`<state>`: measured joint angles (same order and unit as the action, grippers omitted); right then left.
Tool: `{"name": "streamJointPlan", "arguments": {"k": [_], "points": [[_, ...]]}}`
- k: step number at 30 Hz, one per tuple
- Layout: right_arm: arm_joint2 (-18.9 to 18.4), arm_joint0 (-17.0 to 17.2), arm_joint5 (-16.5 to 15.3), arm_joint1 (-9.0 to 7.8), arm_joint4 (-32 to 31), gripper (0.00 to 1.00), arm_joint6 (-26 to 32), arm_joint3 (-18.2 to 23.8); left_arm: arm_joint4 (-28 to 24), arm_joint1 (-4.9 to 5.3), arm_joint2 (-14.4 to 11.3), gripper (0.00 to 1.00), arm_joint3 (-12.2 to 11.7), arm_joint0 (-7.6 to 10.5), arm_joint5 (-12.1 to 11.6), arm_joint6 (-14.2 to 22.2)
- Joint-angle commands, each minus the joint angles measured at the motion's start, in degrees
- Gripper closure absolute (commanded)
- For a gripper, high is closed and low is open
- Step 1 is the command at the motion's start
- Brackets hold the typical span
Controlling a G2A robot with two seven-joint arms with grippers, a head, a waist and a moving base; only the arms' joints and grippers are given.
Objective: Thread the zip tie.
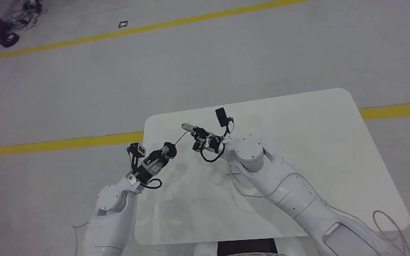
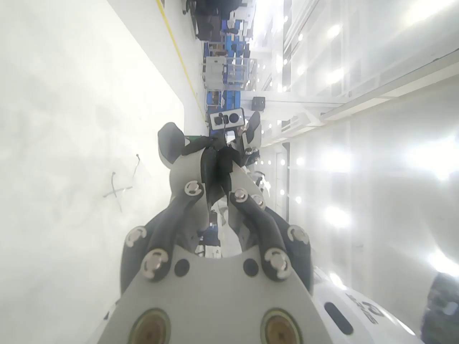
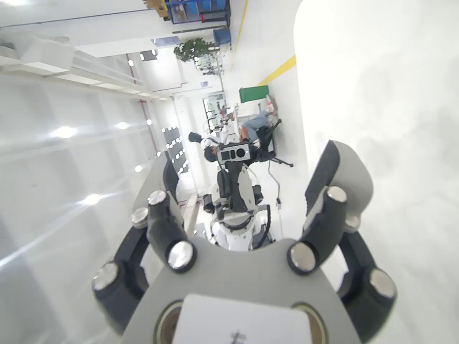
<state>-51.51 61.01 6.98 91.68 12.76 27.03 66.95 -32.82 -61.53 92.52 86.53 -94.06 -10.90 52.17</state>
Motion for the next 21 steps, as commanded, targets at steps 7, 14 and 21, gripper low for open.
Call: {"name": "streamJointPlan", "arguments": {"k": [7,14,21], "points": [[-2.5,-2.7,-7.5,-0.80,6.4,0.00,19.0,-6.3,-3.8,1.42,5.2,1.00,-2.6,-0.17,5.1,11.0],[-2.5,-2.7,-7.5,-0.80,6.4,0.00,19.0,-6.3,-3.9,1.50,5.5,1.00,-2.7,-0.02,5.3,11.6],[-4.0,-2.0,-6.8,-0.68,18.7,0.00,30.9,-9.1,-4.1,1.94,4.9,1.00,-4.4,0.57,9.4,15.1]]}}
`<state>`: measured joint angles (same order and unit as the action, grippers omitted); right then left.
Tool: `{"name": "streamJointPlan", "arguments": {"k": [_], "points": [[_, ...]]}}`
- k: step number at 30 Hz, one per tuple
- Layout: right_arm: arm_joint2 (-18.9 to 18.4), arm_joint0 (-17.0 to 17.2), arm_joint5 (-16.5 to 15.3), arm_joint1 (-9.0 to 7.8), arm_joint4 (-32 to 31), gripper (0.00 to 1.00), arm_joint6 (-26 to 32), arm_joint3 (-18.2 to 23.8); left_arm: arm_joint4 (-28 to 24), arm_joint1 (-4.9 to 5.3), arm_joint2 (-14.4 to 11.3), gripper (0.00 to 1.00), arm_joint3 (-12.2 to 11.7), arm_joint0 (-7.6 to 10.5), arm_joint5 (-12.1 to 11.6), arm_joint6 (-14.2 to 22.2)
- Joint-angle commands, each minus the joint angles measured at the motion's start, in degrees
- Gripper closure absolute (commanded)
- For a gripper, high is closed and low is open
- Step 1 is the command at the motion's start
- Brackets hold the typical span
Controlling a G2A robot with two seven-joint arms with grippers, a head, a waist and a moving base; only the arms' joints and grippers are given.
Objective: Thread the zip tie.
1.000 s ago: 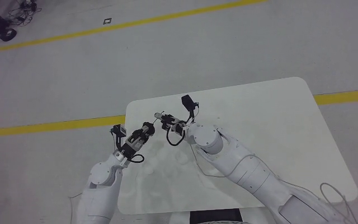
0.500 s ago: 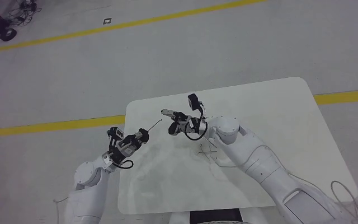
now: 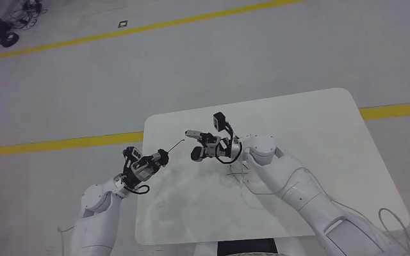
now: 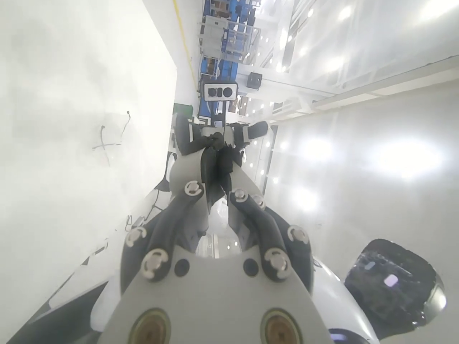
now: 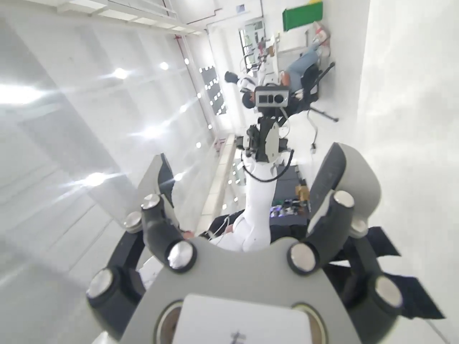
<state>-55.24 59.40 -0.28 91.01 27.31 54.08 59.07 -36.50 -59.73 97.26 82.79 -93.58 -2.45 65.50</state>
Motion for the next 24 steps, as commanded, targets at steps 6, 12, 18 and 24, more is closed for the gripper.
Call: {"name": "streamJointPlan", "arguments": {"k": [6,12,18,24], "points": [[0.4,-4.7,3.1,0.60,9.7,0.00,12.0,-9.0,-5.3,0.85,1.7,1.00,-3.5,0.79,5.7,9.0],[2.8,-7.1,6.1,1.70,12.1,0.00,14.8,-13.9,-7.2,0.92,1.0,1.00,-3.6,0.26,5.5,10.9],[2.8,-7.0,6.0,1.70,12.1,0.00,14.4,-13.8,-7.2,0.92,1.0,1.00,-3.6,0.26,5.5,10.9],[3.8,-6.4,8.2,2.03,11.0,0.00,6.7,-12.5,-7.2,0.92,1.0,1.00,-3.6,0.26,5.5,10.9]]}}
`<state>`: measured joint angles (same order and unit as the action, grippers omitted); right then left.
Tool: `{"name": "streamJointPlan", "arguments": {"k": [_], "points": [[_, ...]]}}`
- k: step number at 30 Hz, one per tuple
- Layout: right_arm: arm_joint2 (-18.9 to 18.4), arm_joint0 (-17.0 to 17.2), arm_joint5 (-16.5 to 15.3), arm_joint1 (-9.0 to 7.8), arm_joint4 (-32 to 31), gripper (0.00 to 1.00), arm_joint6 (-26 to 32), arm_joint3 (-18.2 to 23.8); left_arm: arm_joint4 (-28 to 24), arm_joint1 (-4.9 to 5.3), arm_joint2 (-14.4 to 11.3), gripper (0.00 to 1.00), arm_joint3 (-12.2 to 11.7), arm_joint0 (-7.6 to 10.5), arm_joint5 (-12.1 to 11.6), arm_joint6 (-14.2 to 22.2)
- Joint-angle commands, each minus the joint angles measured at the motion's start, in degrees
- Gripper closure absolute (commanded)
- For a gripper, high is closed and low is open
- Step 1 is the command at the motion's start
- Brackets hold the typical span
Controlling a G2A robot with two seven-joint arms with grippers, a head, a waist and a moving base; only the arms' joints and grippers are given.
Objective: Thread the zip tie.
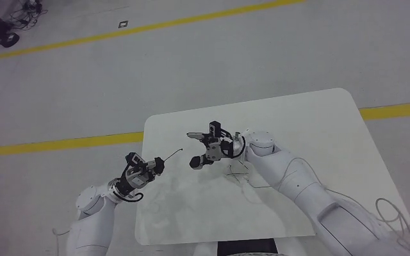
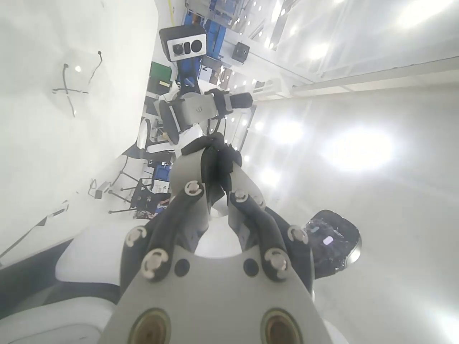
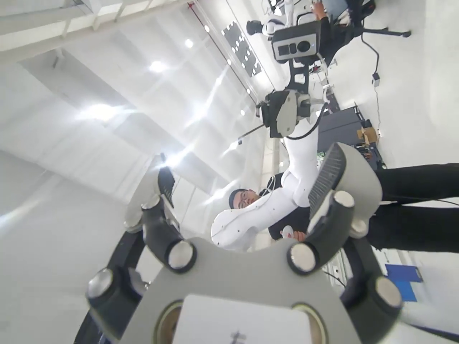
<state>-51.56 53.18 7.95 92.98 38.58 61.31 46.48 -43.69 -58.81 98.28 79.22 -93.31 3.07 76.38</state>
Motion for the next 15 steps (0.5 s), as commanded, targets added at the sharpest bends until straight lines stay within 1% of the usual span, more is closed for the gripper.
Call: {"name": "streamJointPlan", "arguments": {"k": [1,3,4,5,6,7,10,12,15], "points": [[0.3,-0.3,-0.2,0.12,-0.4,0.00,-1.1,0.0,0.0,0.00,0.0,1.00,0.0,0.00,0.0,0.0],[0.4,-0.4,-0.6,0.28,0.3,0.00,-1.4,-0.4,0.0,0.00,0.0,1.00,0.0,0.00,0.0,0.0],[0.5,-0.5,-0.9,0.34,0.4,0.06,-1.5,-0.6,0.0,0.00,0.0,1.00,0.0,0.00,0.0,0.0],[0.5,-0.5,-1.5,0.40,0.6,0.15,-1.4,-0.8,0.0,0.00,0.0,1.00,0.0,0.00,0.0,0.0],[0.5,-0.4,-2.0,0.42,0.7,0.29,-1.2,-1.0,0.0,0.00,0.0,1.00,0.0,0.00,0.0,0.0],[0.4,-0.3,-2.4,0.42,0.9,0.51,-1.0,-1.2,0.0,0.00,0.0,1.00,0.0,0.00,0.0,0.0],[0.5,0.0,-3.5,0.37,1.0,0.58,-0.1,-1.8,0.0,0.00,0.0,1.00,0.0,0.00,0.0,0.0],[0.6,0.1,-3.7,0.38,1.0,0.69,0.0,-2.0,0.0,0.00,0.0,1.00,0.0,0.00,0.0,0.0],[0.8,0.4,-3.8,0.47,1.3,0.73,0.1,-1.9,0.0,0.00,0.0,1.00,0.0,0.00,0.0,0.0]]}}
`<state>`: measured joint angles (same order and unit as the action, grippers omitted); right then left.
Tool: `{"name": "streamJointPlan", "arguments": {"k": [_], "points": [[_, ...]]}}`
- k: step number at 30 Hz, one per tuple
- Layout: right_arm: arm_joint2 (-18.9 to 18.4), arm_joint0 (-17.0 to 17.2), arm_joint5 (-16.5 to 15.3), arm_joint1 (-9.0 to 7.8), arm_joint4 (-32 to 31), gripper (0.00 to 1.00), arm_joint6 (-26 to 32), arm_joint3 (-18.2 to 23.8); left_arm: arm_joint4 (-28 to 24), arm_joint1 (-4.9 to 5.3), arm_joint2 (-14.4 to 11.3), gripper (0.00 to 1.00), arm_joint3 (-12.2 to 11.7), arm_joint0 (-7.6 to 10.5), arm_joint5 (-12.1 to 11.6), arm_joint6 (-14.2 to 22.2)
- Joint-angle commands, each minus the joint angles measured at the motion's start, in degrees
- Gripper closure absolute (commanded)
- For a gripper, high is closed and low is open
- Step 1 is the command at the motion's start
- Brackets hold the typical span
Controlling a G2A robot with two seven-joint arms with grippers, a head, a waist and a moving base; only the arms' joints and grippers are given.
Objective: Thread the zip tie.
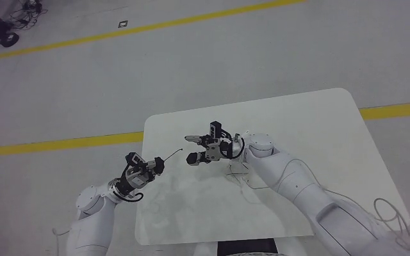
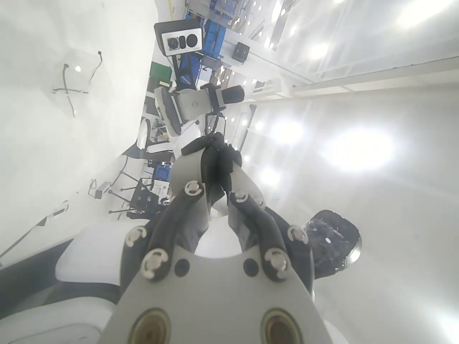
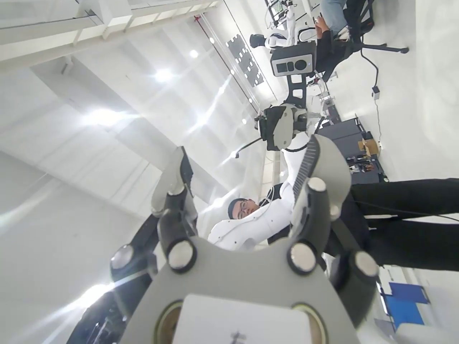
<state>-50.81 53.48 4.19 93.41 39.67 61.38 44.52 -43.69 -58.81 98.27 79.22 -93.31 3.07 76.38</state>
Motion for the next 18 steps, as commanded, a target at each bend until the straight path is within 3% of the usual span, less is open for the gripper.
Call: {"name": "streamJointPlan", "arguments": {"k": [1,7,18], "points": [[0.2,0.2,0.0,0.08,0.3,0.74,0.1,0.2,0.0,0.00,0.0,1.00,0.0,0.00,0.0,0.0],[0.5,0.6,-0.4,0.16,0.5,0.82,0.4,0.6,0.0,0.00,0.0,1.00,0.0,0.00,0.0,0.0],[0.3,1.0,-1.0,-0.15,0.1,0.79,0.7,2.2,0.0,0.00,0.0,1.00,0.0,0.00,0.0,0.0]]}}
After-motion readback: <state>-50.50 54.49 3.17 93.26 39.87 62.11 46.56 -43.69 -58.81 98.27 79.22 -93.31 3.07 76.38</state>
